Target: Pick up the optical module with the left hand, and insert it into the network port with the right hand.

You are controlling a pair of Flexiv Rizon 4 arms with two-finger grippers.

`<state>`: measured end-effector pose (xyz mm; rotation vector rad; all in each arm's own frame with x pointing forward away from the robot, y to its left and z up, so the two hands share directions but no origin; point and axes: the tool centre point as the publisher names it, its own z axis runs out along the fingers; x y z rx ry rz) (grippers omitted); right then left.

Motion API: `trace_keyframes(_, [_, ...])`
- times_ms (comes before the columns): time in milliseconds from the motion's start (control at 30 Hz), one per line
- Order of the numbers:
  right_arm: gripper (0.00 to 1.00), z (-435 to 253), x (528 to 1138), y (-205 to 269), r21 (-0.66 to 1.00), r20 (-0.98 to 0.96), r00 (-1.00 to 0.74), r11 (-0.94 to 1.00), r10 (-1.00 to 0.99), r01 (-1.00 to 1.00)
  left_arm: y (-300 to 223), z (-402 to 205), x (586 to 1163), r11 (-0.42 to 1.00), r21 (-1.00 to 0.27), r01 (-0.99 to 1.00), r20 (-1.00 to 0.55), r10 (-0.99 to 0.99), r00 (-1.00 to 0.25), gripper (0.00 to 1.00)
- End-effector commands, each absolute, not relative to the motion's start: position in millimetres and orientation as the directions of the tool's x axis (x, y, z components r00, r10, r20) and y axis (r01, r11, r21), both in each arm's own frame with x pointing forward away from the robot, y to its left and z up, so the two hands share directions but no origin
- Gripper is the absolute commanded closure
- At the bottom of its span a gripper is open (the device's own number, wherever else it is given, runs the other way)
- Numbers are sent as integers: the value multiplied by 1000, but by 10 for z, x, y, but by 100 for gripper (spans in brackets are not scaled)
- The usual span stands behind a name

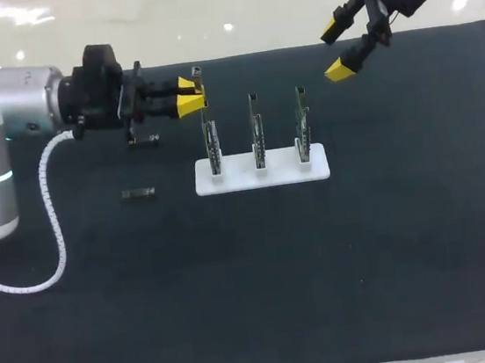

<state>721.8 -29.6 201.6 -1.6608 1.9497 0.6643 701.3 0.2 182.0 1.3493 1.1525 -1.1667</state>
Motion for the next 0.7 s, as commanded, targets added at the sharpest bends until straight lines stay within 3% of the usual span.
trace_keyframes(33, [0, 2001, 7254, -180, -4, -675, -72, 102, -734, -995, 2, 1814, 7020, -76, 87, 993, -994, 57, 92, 100])
trace_keyframes(367, [0, 2072, 7287, 357, -21, -676, -24, 52, -736, -998, 2, 1814, 7020, -76, 87, 993, -994, 57, 92, 100])
trace_keyframes(700, [0, 2297, 7244, 758, 51, -632, -112, 102, -767, -993, 2, 1814, 7020, -76, 87, 993, -994, 57, 92, 100])
